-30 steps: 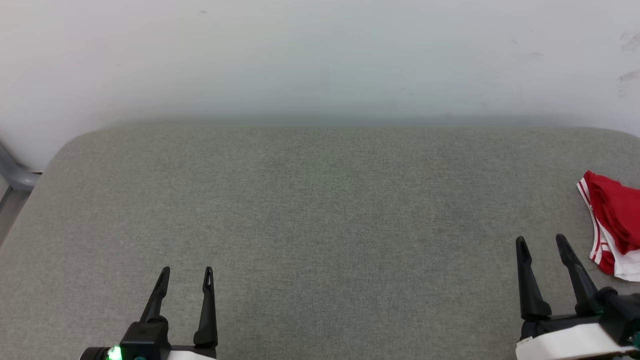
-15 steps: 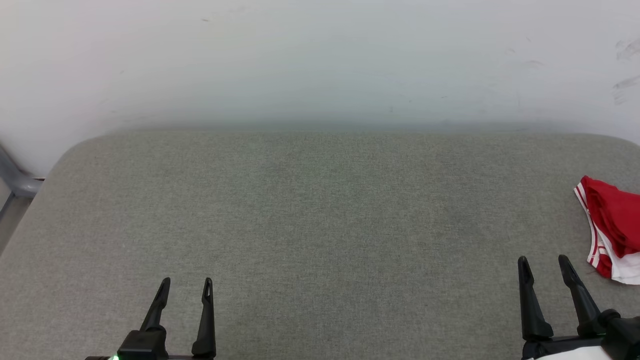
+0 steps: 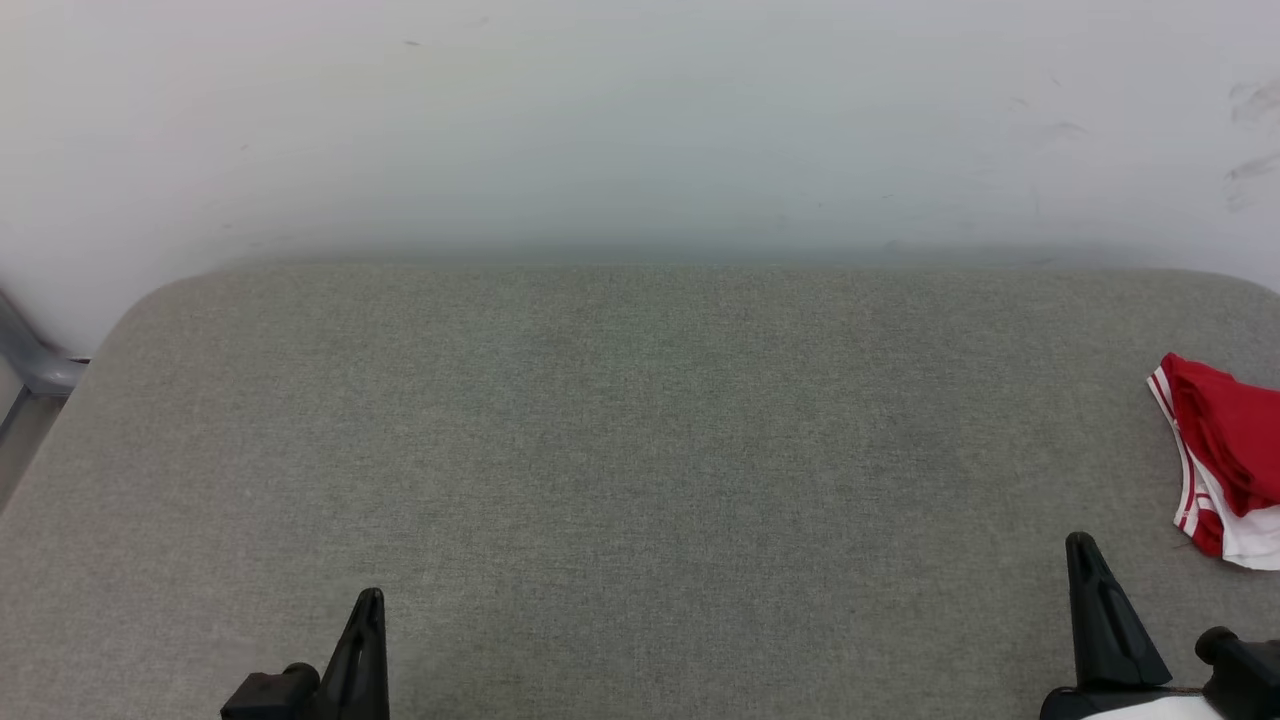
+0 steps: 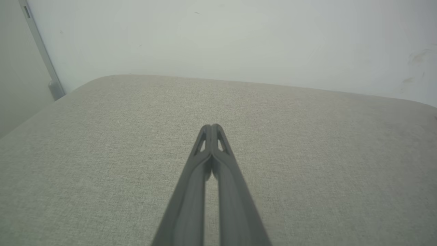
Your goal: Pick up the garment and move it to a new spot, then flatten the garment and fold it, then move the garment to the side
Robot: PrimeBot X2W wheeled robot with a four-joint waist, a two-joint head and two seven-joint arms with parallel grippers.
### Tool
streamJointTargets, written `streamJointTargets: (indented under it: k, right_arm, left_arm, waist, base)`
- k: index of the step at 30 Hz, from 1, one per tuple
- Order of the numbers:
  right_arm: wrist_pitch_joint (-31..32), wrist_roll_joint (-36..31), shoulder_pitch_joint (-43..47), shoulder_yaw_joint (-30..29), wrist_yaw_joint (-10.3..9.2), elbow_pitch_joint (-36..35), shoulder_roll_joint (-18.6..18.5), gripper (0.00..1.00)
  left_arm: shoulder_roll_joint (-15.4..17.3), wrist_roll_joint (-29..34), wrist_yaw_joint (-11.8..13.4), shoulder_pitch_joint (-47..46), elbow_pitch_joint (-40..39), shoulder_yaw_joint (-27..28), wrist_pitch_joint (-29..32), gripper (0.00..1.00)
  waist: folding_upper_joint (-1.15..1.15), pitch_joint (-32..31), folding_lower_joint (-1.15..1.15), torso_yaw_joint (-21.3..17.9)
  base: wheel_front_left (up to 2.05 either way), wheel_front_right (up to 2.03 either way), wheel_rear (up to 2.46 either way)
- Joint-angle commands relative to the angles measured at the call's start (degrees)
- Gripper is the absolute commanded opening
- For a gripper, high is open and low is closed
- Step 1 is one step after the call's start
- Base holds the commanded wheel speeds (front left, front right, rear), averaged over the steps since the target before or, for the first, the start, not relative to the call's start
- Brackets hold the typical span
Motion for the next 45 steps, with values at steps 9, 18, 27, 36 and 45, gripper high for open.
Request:
streamJointTargets:
  k: [9,18,27,36,45]
  right_arm:
    - [2.51,12.49,-2.76,0.19,-0.01,1.06,-0.55,0.00]
    - [4.53,21.43,-4.33,0.24,-0.01,2.48,-0.79,0.00]
    - [6.36,29.43,-5.76,0.23,-0.01,3.73,-0.95,0.00]
    - [7.93,35.87,-6.92,0.15,-0.02,4.76,-1.04,0.00]
    - [9.58,42.48,-8.13,0.03,-0.02,5.85,-1.10,0.00]
  left_arm:
    - [-0.10,-12.61,-1.06,-3.21,0.53,1.38,2.86,0.00]
    - [-0.24,-21.88,-1.83,-4.87,1.58,2.20,5.07,0.00]
    - [-0.35,-30.21,-2.57,-6.35,2.57,2.98,7.09,0.00]
    - [-0.46,-36.99,-3.14,-7.55,3.37,3.58,8.73,0.00]
    - [-0.57,-43.95,-3.74,-8.83,4.22,4.26,10.47,0.00]
  waist:
    - [0.00,0.19,0.00,-0.16]
    - [0.00,0.35,0.00,-0.31]
    - [0.00,0.52,0.00,-0.45]
    - [0.00,0.66,0.00,-0.58]
    - [0.00,0.82,0.00,-0.73]
  base:
    - [0.00,0.00,0.00]
    - [0.00,0.00,0.00]
    - [0.00,0.00,0.00]
    - [0.00,0.00,0.00]
    - [0.00,0.00,0.00]
